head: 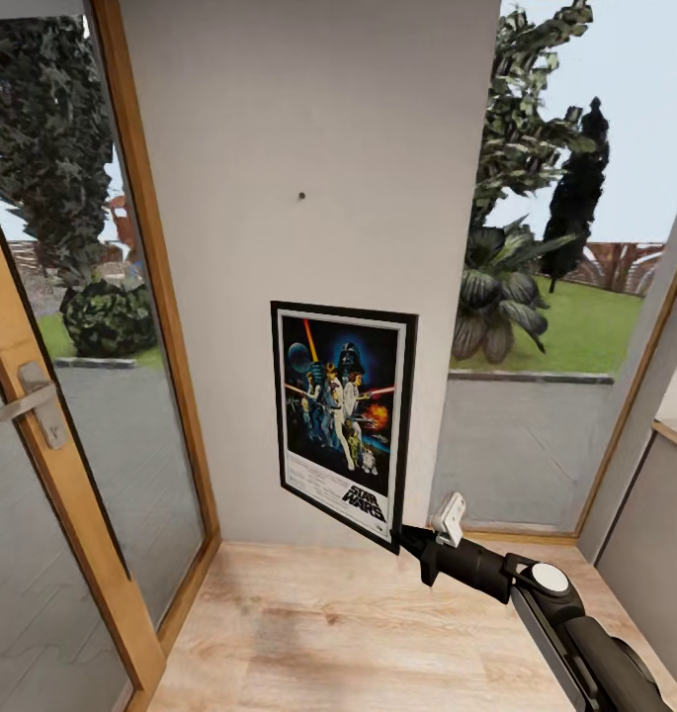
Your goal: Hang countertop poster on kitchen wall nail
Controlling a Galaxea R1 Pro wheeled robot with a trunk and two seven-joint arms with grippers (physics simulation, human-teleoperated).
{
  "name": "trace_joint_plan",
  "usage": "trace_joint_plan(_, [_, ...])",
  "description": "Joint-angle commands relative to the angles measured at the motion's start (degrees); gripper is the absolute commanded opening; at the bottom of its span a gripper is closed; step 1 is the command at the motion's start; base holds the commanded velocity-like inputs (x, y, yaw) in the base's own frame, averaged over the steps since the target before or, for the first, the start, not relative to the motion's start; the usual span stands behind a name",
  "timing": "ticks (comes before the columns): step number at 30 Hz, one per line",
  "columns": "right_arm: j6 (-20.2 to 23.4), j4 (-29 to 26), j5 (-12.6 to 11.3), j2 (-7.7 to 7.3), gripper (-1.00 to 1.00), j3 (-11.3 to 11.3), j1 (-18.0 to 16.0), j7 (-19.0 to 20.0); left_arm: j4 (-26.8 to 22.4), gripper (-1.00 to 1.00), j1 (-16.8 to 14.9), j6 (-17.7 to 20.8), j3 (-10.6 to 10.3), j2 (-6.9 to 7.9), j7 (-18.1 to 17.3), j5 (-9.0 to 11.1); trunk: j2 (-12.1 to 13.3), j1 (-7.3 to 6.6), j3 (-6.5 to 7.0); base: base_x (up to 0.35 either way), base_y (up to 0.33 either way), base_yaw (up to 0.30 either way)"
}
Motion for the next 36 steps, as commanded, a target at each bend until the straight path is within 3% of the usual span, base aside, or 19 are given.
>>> trace_joint_plan(1, [0.7, 0.0, -0.7, -0.04, -1.00, 0.1, 0.0, 0.1, 0.0, 1.00, 0.0, 0.1, 0.1, -0.01, -0.4, 0.4, 0.0, 0.04, 0.00, 0.102, 0.000, 0.000])
trace_joint_plan(14, [0.7, 0.0, -0.8, -0.04, -1.00, 0.1, 0.0, 0.3, 0.0, 1.00, 0.0, 0.1, 0.1, -0.01, -0.4, 0.4, 0.0, 0.04, 0.00, 0.018, 0.000, 0.000])
trace_joint_plan(24, [0.7, 0.0, -0.8, -0.04, -1.00, 0.1, 0.0, 0.3, 0.0, 1.00, 0.0, 0.1, 0.1, -0.01, -0.4, 0.4, 0.0, 0.04, 0.00, 0.250, 0.000, 0.000])
trace_joint_plan(36, [0.8, 0.0, -0.8, -0.09, -1.00, 0.1, 0.0, 0.3, 0.0, 1.00, 0.0, 0.0, 0.1, -0.01, -0.4, 0.4, 0.0, 0.04, 0.00, 0.030, 0.000, 0.000])
